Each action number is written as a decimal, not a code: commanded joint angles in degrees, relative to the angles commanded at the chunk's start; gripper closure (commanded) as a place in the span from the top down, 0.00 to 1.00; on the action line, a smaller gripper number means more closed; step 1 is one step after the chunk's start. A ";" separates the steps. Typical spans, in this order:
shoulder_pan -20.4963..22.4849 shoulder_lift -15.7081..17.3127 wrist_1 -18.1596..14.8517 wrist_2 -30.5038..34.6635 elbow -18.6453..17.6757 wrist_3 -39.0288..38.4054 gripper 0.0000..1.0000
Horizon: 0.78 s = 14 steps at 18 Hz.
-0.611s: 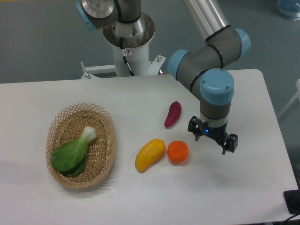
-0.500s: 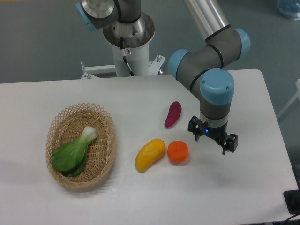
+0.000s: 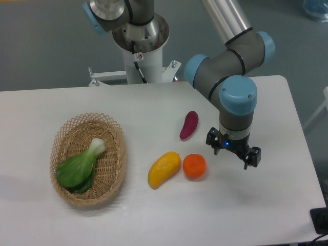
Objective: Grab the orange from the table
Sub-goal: 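Move the gripper over the small orange and lower it around it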
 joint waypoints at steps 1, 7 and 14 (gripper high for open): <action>-0.09 -0.35 0.00 0.09 -0.09 -0.98 1.00; -0.61 -0.88 0.35 0.09 -2.81 -0.28 1.00; -2.89 -0.88 0.61 -0.35 -6.85 0.95 1.00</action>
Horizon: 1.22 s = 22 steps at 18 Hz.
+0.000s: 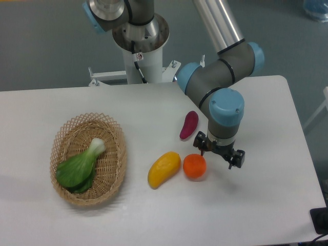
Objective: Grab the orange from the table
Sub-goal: 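Move the gripper over the small orange and lower it around it, then close the gripper on the orange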
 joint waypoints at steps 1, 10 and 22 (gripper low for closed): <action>-0.18 0.00 0.09 -0.09 -0.09 0.00 1.00; -2.20 -0.44 0.18 0.00 -0.71 -2.01 1.00; -3.70 -2.64 2.81 0.79 0.08 -7.03 0.97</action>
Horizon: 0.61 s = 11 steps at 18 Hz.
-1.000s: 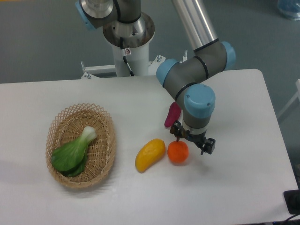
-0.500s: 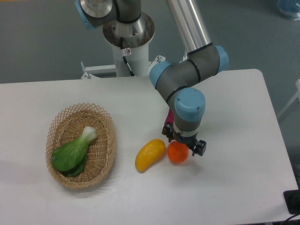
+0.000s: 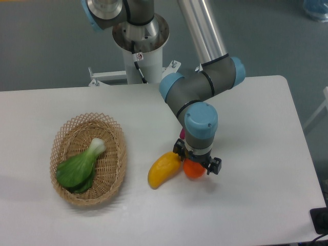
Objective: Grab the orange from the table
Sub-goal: 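Close the gripper on the orange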
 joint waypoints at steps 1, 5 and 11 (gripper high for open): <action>0.00 0.00 -0.09 0.35 0.00 0.00 0.89; -0.26 0.17 -0.35 1.93 0.09 -0.26 0.43; -0.18 0.88 -0.26 1.32 0.87 -0.62 0.36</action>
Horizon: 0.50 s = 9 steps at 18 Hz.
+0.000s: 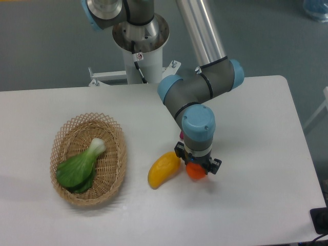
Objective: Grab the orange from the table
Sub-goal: 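Close the gripper on the orange, then lift the held orange up and away from the mango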
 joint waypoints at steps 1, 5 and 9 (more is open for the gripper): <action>0.17 0.18 -0.52 0.08 0.79 0.00 0.36; 1.49 1.14 -0.70 -0.09 3.07 0.61 0.42; 2.11 1.41 -0.79 -0.71 5.01 0.62 0.47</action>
